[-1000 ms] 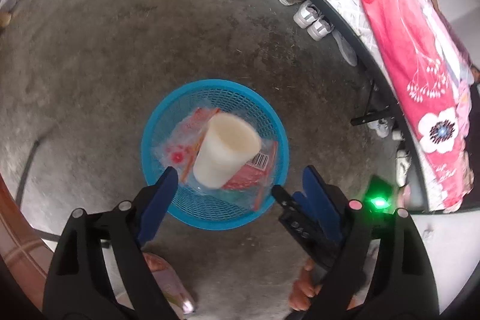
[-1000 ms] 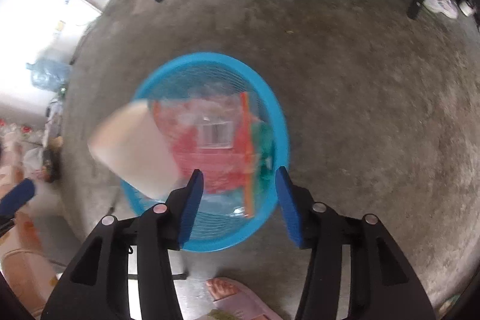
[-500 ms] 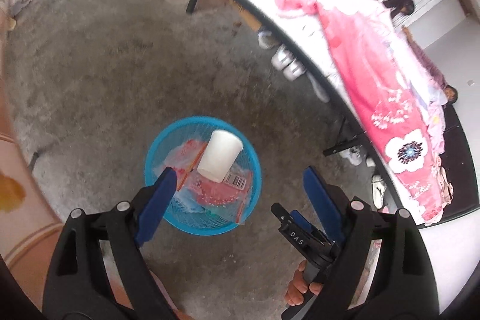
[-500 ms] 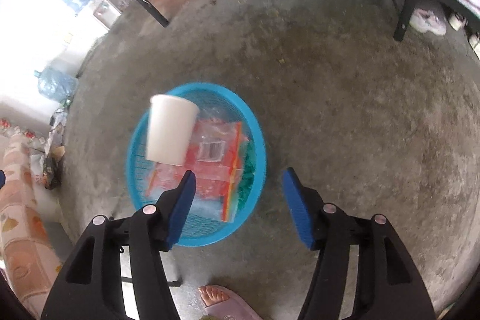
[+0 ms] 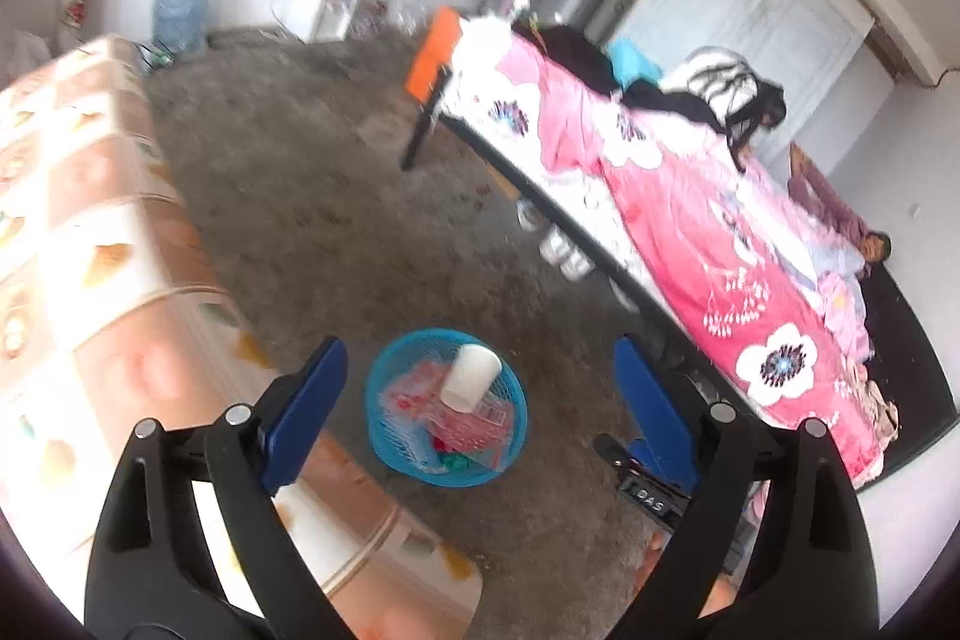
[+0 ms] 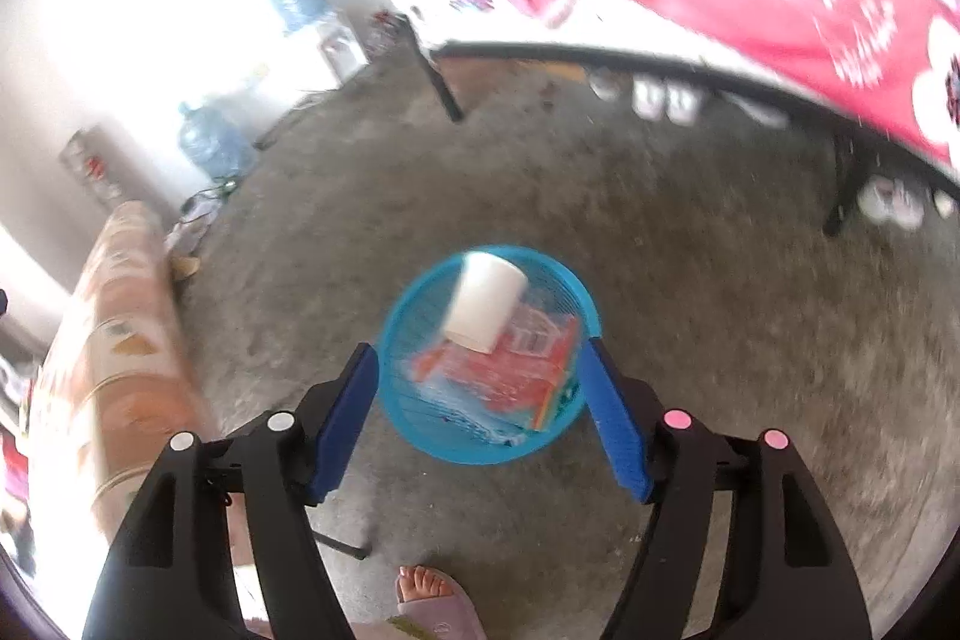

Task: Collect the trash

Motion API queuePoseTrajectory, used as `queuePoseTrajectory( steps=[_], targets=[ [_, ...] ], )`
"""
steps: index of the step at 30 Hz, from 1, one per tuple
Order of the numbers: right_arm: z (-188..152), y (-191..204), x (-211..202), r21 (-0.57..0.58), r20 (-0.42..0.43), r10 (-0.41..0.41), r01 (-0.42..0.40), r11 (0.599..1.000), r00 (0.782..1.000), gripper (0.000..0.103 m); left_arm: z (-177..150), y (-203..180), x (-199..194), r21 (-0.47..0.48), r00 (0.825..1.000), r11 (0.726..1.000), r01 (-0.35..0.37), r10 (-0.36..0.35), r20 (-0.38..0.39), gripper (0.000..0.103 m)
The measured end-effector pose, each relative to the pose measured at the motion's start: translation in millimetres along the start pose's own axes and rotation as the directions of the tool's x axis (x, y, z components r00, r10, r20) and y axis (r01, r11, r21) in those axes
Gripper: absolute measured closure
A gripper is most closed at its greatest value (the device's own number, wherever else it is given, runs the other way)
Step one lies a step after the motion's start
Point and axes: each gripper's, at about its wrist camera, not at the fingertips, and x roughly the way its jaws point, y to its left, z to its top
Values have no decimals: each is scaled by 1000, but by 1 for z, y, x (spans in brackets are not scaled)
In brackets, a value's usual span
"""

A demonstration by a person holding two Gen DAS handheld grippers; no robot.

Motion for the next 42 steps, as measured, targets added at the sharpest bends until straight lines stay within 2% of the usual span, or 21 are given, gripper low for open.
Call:
queuePoseTrajectory(
  steps=[6, 11, 16, 21, 27, 28, 29, 31, 34, 35, 38, 42],
  targets=[
    [-4, 46, -57, -165, 47, 80, -71, 984, 996, 28, -22, 22, -90, -36, 989, 998, -54, 58, 133, 14],
    [-21, 87, -103, -314, 68, 132, -104, 944, 989, 21, -52, 43, -156, -92, 966, 989, -117, 135, 222, 12],
    [-47, 129, -144, -452, 78, 179, -125, 883, 981, 12, -86, 59, -207, -150, 935, 966, -210, 243, 258, 10],
    [-80, 168, -179, -566, 93, 211, -122, 816, 973, 7, -119, 73, -249, -212, 906, 932, -295, 343, 247, 9],
    [-118, 206, -211, -649, 71, 261, -154, 745, 963, 6, -159, 88, -291, -338, 838, 838, -429, 509, 197, 9],
    [-124, 211, -215, -660, 68, 267, -158, 734, 961, 6, -166, 89, -295, -347, 822, 819, -457, 538, 188, 9],
    [-132, 217, -219, -672, 64, 275, -162, 722, 959, 6, -174, 90, -300, -355, 793, 786, -506, 586, 168, 9],
    [-148, 226, -225, -695, 50, 286, -172, 698, 957, 6, -188, 90, -304, -350, 750, 740, -574, 647, 139, 9],
    [-171, 240, -229, -732, 29, 262, -158, 663, 965, 6, -207, 92, -306, -328, 703, 690, -645, 704, 100, 9],
    [-178, 245, -231, -745, 24, 257, -154, 649, 966, 6, -213, 93, -308, -324, 695, 683, -655, 713, 99, 9],
    [-195, 254, -232, -777, 2, 248, -155, 610, 969, 6, -228, 95, -311, -340, 687, 675, -655, 719, 104, 9],
    [-206, 256, -224, -787, -43, 220, -169, 594, 975, 6, -246, 93, -309, -398, 649, 625, -671, 755, 92, 9]
  ],
)
